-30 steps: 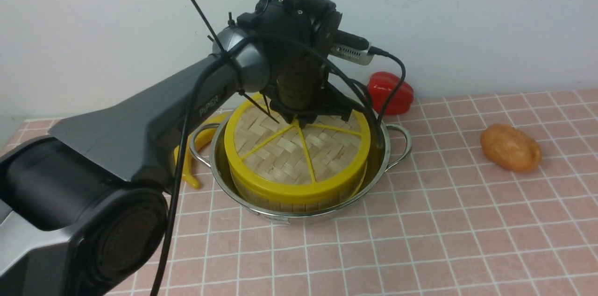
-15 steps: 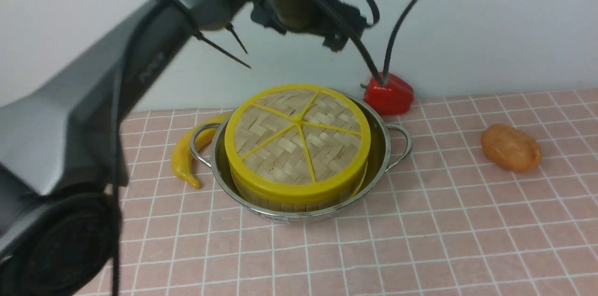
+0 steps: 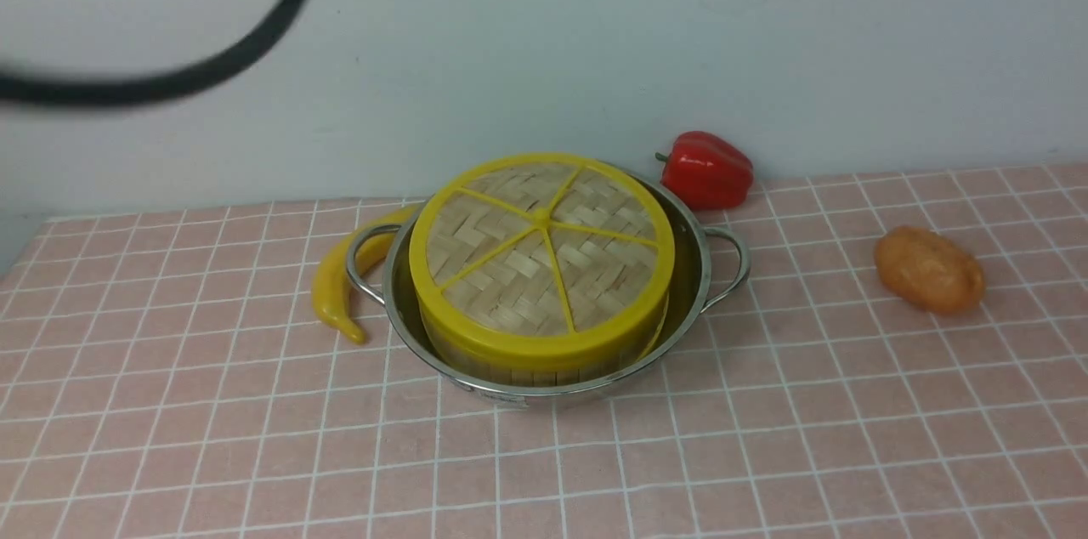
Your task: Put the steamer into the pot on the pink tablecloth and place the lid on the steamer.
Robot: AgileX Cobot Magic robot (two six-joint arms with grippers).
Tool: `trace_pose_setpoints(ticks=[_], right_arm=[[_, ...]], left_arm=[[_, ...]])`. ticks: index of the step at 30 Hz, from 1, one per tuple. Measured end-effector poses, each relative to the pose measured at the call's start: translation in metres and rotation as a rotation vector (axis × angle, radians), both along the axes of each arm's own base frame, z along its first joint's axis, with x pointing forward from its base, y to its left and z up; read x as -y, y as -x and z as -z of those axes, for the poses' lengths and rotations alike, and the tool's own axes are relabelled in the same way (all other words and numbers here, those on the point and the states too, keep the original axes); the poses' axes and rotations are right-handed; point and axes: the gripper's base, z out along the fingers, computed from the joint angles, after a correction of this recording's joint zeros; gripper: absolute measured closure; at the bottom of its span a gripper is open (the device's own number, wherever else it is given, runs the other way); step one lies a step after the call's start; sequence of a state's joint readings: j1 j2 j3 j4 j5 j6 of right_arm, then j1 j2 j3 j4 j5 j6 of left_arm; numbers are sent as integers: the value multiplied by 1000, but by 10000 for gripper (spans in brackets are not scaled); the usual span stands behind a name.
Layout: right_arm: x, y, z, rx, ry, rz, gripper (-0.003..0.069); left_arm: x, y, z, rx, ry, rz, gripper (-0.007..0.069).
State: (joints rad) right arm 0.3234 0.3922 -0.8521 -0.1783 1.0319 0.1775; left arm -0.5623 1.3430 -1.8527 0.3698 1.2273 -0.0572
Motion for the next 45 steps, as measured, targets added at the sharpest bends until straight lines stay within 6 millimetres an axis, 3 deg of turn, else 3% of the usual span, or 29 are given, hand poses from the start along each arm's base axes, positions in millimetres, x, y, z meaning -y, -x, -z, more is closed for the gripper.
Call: trace_pose_setpoints(ticks=[2,3,7,9,10,12,13,14,15,16,17,18,24,29,34,45], right_arm=[[-1,-1,8,-5,2,-4,237],[-4,-5,25,-35,-3,-17,240],[-12,-11,47,-76,-61,-59,291],[-15,-13,52,-84,-84,-78,351],[-17,-14,53,-80,-90,-92,431],[-17,-14,54,-78,-90,-99,513],[-18,-14,53,-71,-92,-105,604],[-18,-14,53,-68,-92,-107,644],[-18,-14,53,-65,-92,-107,655],[-18,-15,53,-57,-90,-110,670],[-18,-15,53,-57,-89,-110,671],[-18,-15,52,-56,-88,-111,673],[-19,-14,55,-74,-59,-124,673],[-20,-18,70,-92,11,-151,671],[-25,-20,95,-178,-61,-161,667],[-34,-18,99,-233,-202,-192,653]], left_arm=[[-8,13,9,-21,-14,0,630],[-17,27,27,-65,-38,-3,648],[-42,70,70,-128,-28,-16,648],[-55,95,94,-123,25,-15,648],[-61,106,114,-141,51,-19,648],[-67,119,126,-136,83,-21,648],[-72,129,141,-140,114,-25,648],[-77,138,159,-157,139,-33,648],[-78,140,158,-148,148,-30,648],[-82,150,175,-160,175,-32,648],[-84,153,176,-152,187,-32,648],[-89,164,190,-154,220,-23,648],[-98,185,223,-131,263,5,646],[-104,196,228,-66,288,32,646],[-104,198,222,20,349,66,643],[-103,198,221,26,359,75,623]])
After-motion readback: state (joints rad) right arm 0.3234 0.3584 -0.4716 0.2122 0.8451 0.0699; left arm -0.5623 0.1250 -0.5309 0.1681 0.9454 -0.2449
